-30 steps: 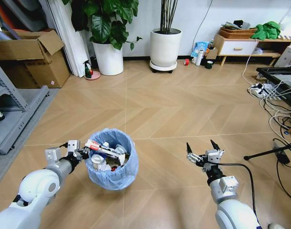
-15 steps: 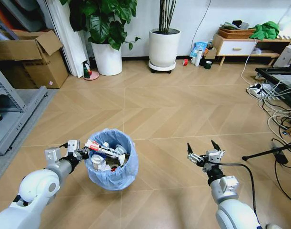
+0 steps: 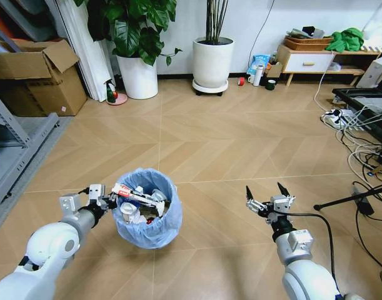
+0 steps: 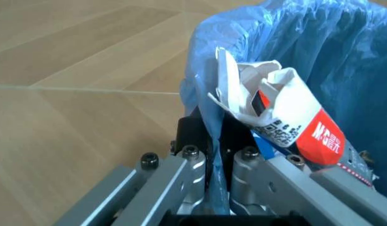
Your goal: Pick up the trash bin and place the garbage on the floor into it.
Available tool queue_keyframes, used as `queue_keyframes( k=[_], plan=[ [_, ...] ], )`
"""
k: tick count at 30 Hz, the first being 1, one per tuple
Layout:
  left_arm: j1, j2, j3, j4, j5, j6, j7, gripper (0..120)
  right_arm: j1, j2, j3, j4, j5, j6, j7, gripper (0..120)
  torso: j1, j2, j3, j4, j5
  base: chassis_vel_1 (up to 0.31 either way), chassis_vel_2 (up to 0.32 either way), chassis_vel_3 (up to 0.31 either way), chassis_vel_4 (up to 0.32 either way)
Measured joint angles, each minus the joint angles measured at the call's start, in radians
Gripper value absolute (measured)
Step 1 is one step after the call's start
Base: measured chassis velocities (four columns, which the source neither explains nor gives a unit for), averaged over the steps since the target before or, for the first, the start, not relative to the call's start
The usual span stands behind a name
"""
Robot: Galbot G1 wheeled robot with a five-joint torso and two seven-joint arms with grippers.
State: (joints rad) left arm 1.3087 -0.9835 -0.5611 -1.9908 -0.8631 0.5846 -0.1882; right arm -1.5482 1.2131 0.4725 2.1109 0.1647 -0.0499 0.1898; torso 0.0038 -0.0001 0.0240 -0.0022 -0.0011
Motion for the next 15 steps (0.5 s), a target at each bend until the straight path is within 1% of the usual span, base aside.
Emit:
queue_keyframes(
  k=[3,4,6,7,11,12,14,15],
  plan=[
    [0.004,-0.015,-0.001,-0.013,-0.025,0.021,-0.108,0,0.016,-0.008,0.008,-0.010,0.013,0.000,0.001,100,0.000,0.000,0.000,0.0000,0.0005,0.000,0.000,0.000,0.000],
    [0.004,-0.015,-0.001,-0.013,-0.025,0.021,-0.108,0,0.016,-0.008,0.008,-0.010,0.013,0.000,0.001,100,0.000,0.000,0.000,0.0000,0.0005,0.000,0.000,0.000,0.000],
    [-0.003,-0.027,-0.001,0.010,-0.038,0.028,-0.167,0,0.028,-0.011,0.009,-0.017,0.021,0.000,0.003,100,0.000,0.000,0.000,0.0000,0.0006,0.000,0.000,0.000,0.000],
    [-0.003,-0.027,-0.001,0.010,-0.038,0.028,-0.167,0,0.028,-0.011,0.009,-0.017,0.021,0.000,0.003,100,0.000,0.000,0.000,0.0000,0.0006,0.000,0.000,0.000,0.000],
    [-0.026,-0.049,-0.011,0.068,-0.079,0.028,-0.206,0,0.036,-0.014,0.010,-0.026,0.029,-0.001,0.004,100,0.000,0.000,0.000,0.0001,0.0005,0.000,0.000,0.000,0.000],
    [-0.026,-0.049,-0.011,0.068,-0.079,0.028,-0.206,0,0.036,-0.014,0.010,-0.026,0.029,-0.001,0.004,100,0.000,0.000,0.000,0.0001,0.0005,0.000,0.000,0.000,0.000],
    [-0.035,-0.060,-0.019,0.104,-0.087,0.017,-0.203,0,0.037,-0.017,0.014,-0.034,0.031,0.000,0.004,100,0.000,0.000,0.000,0.0000,0.0001,0.000,0.000,0.000,0.000],
    [-0.036,-0.063,-0.022,0.119,-0.086,0.015,-0.201,0,0.038,-0.019,0.015,-0.036,0.033,0.000,0.004,100,0.000,0.000,0.000,-0.0002,0.0006,0.000,0.000,0.000,0.000]
  ],
)
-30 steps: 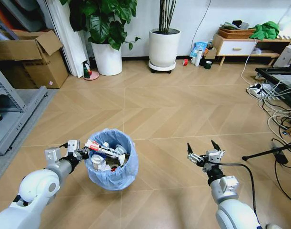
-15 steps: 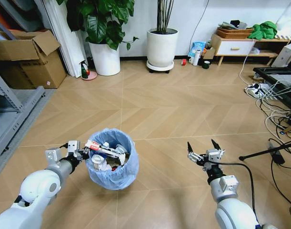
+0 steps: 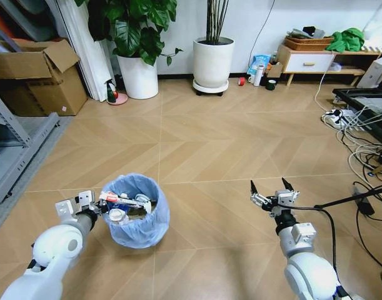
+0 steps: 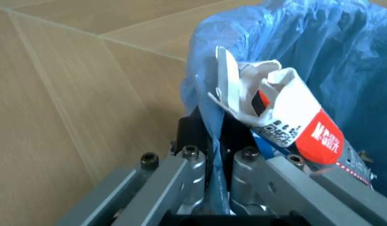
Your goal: Pick up the trash bin and place the garbage on the floor into it.
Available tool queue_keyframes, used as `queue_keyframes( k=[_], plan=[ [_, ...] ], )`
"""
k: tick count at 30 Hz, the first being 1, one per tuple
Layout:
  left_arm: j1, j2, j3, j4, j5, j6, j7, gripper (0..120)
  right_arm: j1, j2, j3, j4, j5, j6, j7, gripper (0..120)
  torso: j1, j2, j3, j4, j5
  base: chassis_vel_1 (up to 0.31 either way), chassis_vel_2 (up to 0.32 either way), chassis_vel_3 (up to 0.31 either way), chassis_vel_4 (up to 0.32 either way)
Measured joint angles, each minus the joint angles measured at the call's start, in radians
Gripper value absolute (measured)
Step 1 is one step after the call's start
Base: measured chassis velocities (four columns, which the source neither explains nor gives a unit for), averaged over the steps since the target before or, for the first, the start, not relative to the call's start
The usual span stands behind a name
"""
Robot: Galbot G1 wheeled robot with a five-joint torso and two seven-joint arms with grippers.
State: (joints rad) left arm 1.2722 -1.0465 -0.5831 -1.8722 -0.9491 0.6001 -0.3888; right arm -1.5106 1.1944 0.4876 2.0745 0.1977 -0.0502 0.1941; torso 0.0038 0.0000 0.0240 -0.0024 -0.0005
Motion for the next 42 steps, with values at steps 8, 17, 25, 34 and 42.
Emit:
queue_keyframes(
  k=[8,17,25,34,42],
  plan=[
    [-0.007,-0.037,-0.011,0.085,0.038,-0.016,0.010,0,0.016,-0.002,0.006,-0.019,0.010,0.000,0.001,100,0.000,0.000,0.000,0.0003,-0.0005,0.000,0.000,0.000,0.000],
    [-0.009,-0.058,-0.009,0.124,0.045,-0.029,0.009,0,0.023,0.005,0.010,-0.032,0.011,0.000,0.002,100,0.000,0.000,0.000,0.0002,0.0007,0.000,0.000,0.000,0.000],
    [-0.002,-0.058,-0.008,0.126,0.044,-0.023,-0.002,12,0.025,0.008,0.013,-0.035,0.010,0.003,0.001,100,0.000,0.000,0.000,0.0001,-0.0020,0.000,0.000,0.000,0.000],
    [0.018,-0.051,-0.008,0.064,0.052,-0.038,-0.013,47,0.037,0.008,0.010,-0.036,0.010,0.004,0.000,100,0.000,0.000,0.000,0.0002,-0.0004,0.000,0.000,0.000,0.000],
    [0.049,-0.044,-0.029,0.003,0.076,-0.078,-0.016,74,0.038,0.006,0.017,-0.031,0.013,0.005,0.000,100,0.000,0.000,0.000,0.0000,-0.0003,0.000,0.000,0.000,0.000]
  ],
)
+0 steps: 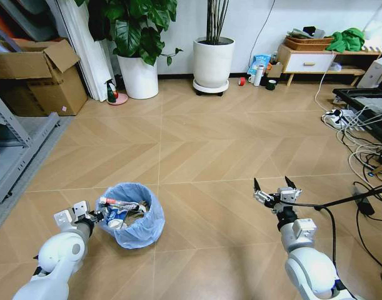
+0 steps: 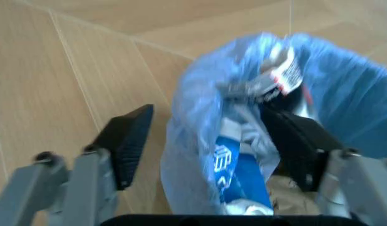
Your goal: Pick up the trash bin and place the garbage on the floor into it.
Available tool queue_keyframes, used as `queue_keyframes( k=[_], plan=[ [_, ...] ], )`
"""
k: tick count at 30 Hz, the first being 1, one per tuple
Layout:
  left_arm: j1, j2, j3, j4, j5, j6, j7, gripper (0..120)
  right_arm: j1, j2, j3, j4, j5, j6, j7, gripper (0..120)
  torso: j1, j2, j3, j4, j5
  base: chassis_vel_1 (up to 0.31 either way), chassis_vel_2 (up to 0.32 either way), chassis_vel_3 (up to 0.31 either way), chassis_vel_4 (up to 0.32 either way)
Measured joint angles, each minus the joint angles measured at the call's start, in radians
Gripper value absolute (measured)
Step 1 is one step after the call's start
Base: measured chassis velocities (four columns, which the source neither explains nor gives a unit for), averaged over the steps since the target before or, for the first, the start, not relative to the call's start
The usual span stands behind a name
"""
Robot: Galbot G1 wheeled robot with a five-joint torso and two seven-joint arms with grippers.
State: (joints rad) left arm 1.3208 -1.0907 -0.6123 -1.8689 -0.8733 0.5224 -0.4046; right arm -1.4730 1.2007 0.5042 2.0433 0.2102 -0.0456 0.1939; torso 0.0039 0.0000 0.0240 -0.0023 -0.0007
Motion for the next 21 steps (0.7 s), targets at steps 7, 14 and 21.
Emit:
queue_keyframes(
  k=[7,14,21],
  plan=[
    [0.053,0.000,-0.036,-0.082,0.050,-0.092,0.005,98,0.012,0.004,0.014,0.008,0.021,-0.006,0.000,100,0.000,0.000,0.000,0.0001,0.0002,0.000,0.000,0.000,0.000],
    [0.156,-0.037,-0.091,-0.267,0.287,-0.260,0.112,112,-0.009,0.021,0.092,0.125,0.163,-0.109,0.029,100,0.000,0.000,0.000,0.0001,0.0000,0.000,0.000,0.000,0.000],
    [0.261,-0.139,-0.109,-0.415,0.575,-0.312,0.193,115,-0.118,0.105,0.194,0.234,0.125,-0.168,0.019,100,0.000,0.000,0.000,0.0000,0.0006,0.000,0.000,0.000,0.000]
  ],
)
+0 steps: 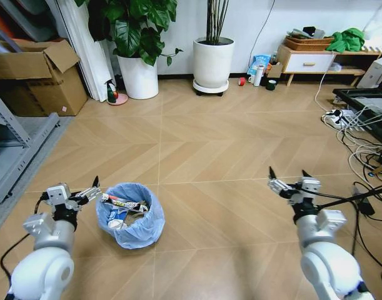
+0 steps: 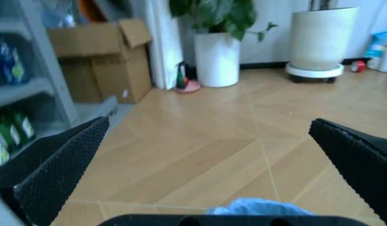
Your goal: Pick up the trash bin and place the garbage on the floor into it.
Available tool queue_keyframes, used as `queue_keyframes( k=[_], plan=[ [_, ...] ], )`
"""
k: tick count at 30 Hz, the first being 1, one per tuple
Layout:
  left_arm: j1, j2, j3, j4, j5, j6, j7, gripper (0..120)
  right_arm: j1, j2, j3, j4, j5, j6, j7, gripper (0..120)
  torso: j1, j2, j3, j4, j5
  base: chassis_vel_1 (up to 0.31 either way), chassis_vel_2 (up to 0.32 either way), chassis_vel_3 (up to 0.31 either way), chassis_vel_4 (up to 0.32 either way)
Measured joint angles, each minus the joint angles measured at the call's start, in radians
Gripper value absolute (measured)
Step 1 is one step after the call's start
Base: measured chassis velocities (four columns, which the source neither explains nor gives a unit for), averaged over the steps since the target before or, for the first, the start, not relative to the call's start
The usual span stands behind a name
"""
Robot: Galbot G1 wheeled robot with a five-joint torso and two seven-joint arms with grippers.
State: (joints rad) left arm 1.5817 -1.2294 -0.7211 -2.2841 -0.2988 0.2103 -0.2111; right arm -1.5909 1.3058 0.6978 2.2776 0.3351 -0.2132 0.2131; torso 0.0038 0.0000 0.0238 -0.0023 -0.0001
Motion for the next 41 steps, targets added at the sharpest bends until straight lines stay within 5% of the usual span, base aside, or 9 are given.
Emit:
queue_keyframes(
  k=[7,41],
  plan=[
    [0.115,-0.133,0.040,-0.106,0.079,0.025,0.110,108,-0.135,0.074,0.012,0.156,-0.079,0.020,-0.051,100,0.000,0.000,0.000,0.0001,-0.0012,0.000,0.000,0.000,0.000],
    [0.117,-0.112,0.042,-0.131,0.037,0.090,0.080,100,-0.139,0.051,-0.052,0.161,-0.169,0.050,-0.079,100,0.000,0.000,0.000,0.0000,-0.0007,0.000,0.000,0.000,0.000]
  ],
)
